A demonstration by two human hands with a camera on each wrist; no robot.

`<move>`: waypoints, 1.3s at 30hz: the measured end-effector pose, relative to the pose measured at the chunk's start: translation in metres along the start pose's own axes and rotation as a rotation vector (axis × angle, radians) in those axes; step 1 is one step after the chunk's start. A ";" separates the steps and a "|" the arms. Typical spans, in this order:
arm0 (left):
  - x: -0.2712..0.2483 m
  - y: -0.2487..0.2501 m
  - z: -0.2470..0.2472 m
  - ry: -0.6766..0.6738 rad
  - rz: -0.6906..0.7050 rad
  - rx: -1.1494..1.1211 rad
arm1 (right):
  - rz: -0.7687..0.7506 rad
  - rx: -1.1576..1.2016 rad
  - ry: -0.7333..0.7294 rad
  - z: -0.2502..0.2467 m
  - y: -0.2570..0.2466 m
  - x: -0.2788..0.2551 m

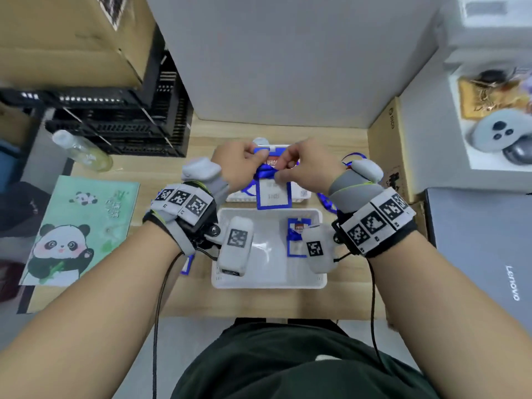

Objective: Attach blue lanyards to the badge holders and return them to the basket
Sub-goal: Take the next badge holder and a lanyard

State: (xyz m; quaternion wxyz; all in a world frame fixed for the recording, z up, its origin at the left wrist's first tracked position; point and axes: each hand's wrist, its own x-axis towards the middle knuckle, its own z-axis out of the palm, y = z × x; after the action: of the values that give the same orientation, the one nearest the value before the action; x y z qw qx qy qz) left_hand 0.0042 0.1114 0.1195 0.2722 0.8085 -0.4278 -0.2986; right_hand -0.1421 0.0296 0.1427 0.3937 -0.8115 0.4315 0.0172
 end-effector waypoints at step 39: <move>0.002 0.086 -0.074 0.218 0.235 -0.139 | -0.064 -0.172 0.049 -0.095 0.001 -0.007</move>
State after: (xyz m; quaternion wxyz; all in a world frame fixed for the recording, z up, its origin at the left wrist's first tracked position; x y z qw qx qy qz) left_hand 0.0122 0.0817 0.2283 0.4053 0.7598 -0.4656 -0.2040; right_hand -0.1768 -0.0284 0.2097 0.3123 -0.8559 0.4116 0.0217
